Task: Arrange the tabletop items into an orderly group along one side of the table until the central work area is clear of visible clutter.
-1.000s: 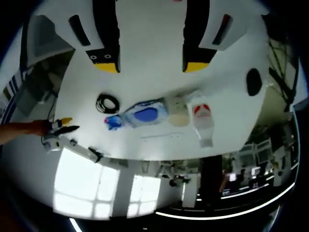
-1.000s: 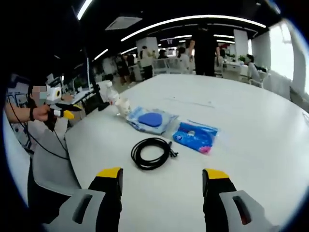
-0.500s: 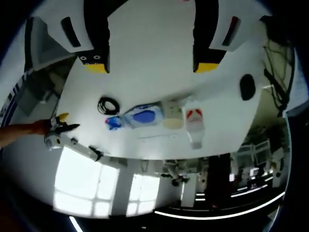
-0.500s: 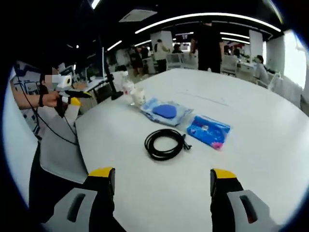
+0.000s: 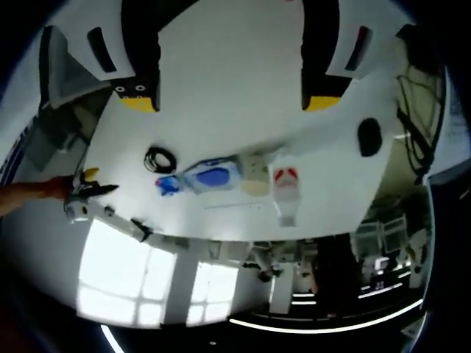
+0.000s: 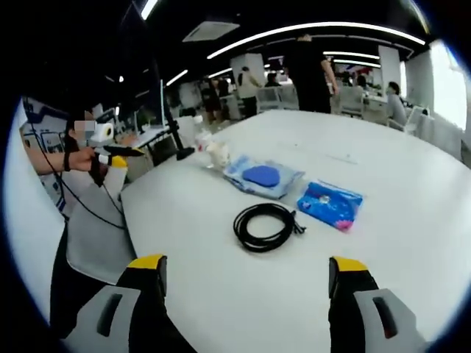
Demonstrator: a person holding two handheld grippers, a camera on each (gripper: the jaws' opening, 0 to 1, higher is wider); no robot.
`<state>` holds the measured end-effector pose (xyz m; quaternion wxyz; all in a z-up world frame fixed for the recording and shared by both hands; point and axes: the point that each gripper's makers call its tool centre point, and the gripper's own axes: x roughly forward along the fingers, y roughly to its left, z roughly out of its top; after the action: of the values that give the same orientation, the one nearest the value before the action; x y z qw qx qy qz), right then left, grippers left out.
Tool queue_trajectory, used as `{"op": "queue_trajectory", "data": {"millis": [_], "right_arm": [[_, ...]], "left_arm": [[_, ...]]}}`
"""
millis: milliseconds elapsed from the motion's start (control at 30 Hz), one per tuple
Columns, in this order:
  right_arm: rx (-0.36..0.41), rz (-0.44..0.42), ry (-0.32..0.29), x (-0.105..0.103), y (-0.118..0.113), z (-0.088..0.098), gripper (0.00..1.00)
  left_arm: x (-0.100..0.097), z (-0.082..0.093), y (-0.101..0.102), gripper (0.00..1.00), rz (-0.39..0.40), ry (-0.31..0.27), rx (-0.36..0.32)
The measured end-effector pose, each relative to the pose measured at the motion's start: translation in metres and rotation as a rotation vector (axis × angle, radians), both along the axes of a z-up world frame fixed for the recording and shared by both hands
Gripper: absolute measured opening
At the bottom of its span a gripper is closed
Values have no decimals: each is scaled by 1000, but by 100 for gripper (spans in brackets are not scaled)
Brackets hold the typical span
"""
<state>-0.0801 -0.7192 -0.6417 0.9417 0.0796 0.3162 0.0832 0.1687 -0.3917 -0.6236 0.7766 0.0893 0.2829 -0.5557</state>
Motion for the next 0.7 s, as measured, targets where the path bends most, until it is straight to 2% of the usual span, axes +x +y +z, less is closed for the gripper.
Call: {"op": "queue_trajectory", "data": {"millis": [333,700], "right_arm": [[17,4,-6,-1,8,-2,94],[17,9,4,-3,13,-2,93]], "left_arm": [[-16,2,1,81,10,13,-5],[-17,3,1,79,14,15,-12]]}}
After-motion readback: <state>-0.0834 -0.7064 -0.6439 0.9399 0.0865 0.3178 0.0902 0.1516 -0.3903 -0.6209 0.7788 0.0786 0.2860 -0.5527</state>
